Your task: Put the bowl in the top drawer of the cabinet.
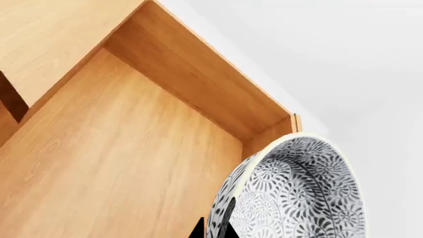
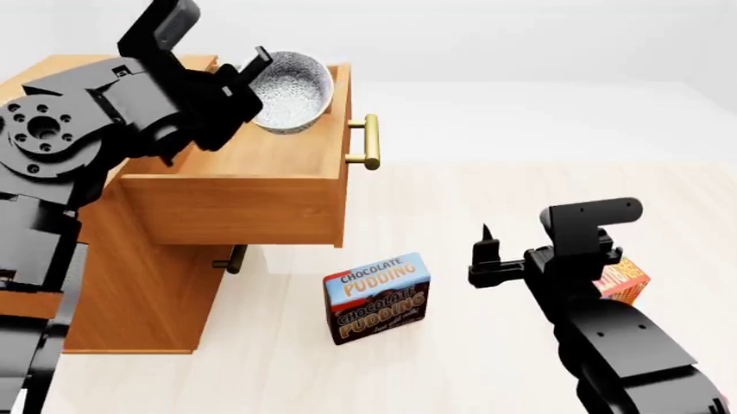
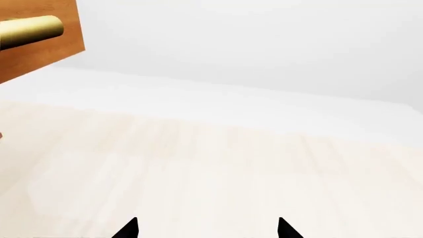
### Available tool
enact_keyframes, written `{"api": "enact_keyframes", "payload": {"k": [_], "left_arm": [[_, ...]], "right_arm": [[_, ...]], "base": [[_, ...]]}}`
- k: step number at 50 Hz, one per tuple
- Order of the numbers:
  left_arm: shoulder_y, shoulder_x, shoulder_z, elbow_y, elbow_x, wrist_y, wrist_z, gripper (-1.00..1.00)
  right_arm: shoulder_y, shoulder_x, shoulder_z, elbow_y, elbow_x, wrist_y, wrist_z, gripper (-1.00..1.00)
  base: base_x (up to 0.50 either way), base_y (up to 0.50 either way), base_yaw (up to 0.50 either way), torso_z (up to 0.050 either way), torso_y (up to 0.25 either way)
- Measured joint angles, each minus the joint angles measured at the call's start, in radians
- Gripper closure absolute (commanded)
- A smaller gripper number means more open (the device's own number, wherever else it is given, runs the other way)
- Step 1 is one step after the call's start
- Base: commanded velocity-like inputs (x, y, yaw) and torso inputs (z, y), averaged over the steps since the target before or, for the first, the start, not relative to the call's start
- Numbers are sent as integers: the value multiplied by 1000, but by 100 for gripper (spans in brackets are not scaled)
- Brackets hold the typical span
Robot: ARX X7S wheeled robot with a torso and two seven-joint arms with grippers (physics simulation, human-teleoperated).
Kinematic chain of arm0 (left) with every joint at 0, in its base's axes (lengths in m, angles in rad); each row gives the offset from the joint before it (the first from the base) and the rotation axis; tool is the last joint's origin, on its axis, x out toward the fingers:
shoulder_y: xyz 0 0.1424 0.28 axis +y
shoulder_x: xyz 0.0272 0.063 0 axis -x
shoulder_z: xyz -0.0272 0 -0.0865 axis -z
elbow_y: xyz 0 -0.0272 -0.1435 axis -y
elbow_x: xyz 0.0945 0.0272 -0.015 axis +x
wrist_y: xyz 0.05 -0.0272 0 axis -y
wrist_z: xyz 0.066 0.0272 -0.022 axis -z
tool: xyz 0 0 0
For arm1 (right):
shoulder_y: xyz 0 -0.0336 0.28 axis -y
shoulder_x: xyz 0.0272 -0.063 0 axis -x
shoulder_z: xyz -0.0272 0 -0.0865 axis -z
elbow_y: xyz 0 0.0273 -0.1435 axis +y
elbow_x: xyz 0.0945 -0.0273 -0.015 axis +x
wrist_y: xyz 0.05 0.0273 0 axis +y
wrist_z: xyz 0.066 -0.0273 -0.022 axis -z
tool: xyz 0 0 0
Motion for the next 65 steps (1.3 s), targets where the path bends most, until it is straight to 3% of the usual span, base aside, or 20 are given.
{"api": "enact_keyframes", "payload": {"k": [31,65], "left_arm": [[-124,91,83,-427,101,43,186,100],[-126,104,117,-499,71,63,172,100]], "right_arm": [[-9,11,1,0,9,-7,1,-100],[-15,18,3,11,17,-19,3,-100]], "base": [[0,0,0,0,0],[0,0,0,0,0]]}}
